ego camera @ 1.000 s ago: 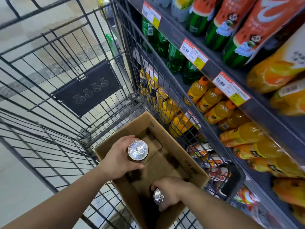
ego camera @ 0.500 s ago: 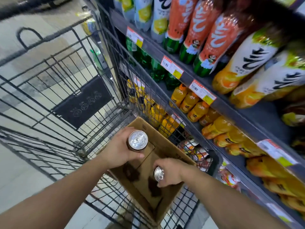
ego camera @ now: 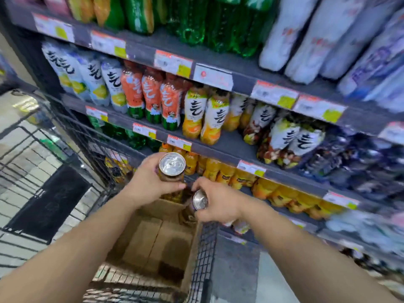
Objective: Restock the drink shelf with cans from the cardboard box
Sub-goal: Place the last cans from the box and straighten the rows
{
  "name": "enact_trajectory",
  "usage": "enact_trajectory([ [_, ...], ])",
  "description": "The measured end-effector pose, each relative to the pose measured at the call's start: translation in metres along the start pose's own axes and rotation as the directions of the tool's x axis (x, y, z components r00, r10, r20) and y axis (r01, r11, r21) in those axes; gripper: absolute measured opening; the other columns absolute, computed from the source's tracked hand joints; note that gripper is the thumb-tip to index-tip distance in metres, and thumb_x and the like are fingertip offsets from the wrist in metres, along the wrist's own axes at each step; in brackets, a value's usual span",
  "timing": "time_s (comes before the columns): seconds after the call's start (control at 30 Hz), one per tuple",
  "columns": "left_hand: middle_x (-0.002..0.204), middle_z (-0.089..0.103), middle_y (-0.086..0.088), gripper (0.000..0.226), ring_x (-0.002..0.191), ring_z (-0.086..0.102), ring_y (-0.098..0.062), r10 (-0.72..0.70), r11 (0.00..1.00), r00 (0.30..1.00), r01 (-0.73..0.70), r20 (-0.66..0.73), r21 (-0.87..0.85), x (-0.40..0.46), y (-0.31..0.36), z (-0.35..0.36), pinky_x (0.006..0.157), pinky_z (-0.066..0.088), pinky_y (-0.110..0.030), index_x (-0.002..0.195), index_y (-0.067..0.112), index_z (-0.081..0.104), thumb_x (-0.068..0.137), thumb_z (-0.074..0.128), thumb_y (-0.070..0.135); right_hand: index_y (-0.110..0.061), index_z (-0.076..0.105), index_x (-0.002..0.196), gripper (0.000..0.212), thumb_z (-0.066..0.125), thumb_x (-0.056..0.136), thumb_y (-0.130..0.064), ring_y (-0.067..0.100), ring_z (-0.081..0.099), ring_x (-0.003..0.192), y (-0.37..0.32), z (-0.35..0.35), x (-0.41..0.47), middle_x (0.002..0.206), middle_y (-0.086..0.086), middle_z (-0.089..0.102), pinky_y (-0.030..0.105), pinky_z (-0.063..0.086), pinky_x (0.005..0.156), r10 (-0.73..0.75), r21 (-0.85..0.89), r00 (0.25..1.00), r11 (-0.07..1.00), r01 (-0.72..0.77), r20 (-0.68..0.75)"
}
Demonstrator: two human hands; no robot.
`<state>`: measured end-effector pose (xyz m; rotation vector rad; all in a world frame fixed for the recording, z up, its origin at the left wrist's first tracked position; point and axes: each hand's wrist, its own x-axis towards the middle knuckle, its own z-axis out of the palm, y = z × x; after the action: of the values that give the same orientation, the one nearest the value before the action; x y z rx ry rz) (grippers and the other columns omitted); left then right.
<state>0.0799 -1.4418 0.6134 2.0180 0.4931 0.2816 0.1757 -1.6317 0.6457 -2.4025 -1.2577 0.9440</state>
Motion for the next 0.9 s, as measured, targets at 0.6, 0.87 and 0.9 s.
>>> enact_trajectory([
  [0.6, 0.103, 0.067, 0.011, 0.061, 0.094, 0.065, -0.005, 0.456, 0.854, 0.762, -0.227, 0.46, -0.469, -0.175, 0.387, 0.441, 0.085, 0.047, -0.02, 0.098, 0.039, 0.054, 0.053, 0.093, 0.024, -0.027, 0.045, 0.119, 0.042, 0.068, 0.084, -0.034, 0.006, 0.055, 0.059, 0.234, -0.063, -0.603, 0.081, -0.007, 0.062, 0.021, 0.042, 0.056, 0.625, 0.534, 0.532, 0.776, -0.337, -0.572],
  [0.87, 0.098, 0.072, 0.004, 0.063, 0.092, 0.068, -0.013, 0.572, 0.813, 0.465, -0.218, 0.676, -0.54, -0.277, 0.518, 0.635, 0.084, 0.053, -0.033, 0.1, 0.031, 0.062, 0.045, 0.092, 0.038, -0.021, 0.059, 0.107, 0.05, 0.072, 0.07, -0.052, -0.003, 0.059, 0.065, 0.335, -0.024, -0.803, 0.088, -0.009, 0.064, 0.018, 0.042, 0.058, 0.772, 0.762, -0.044, 0.613, -0.209, -0.634],
  [0.9, 0.099, 0.073, 0.004, 0.068, 0.093, 0.068, -0.014, 0.573, 0.813, 0.442, -0.201, 0.69, -0.546, -0.287, 0.532, 0.657, 0.084, 0.052, -0.033, 0.102, 0.031, 0.061, 0.041, 0.091, 0.041, -0.022, 0.061, 0.102, 0.046, 0.071, 0.068, -0.053, -0.002, 0.057, 0.061, 0.351, -0.022, -0.819, 0.082, -0.011, 0.064, 0.018, 0.041, 0.056, 0.778, 0.78, -0.105, 0.595, -0.193, -0.62],
])
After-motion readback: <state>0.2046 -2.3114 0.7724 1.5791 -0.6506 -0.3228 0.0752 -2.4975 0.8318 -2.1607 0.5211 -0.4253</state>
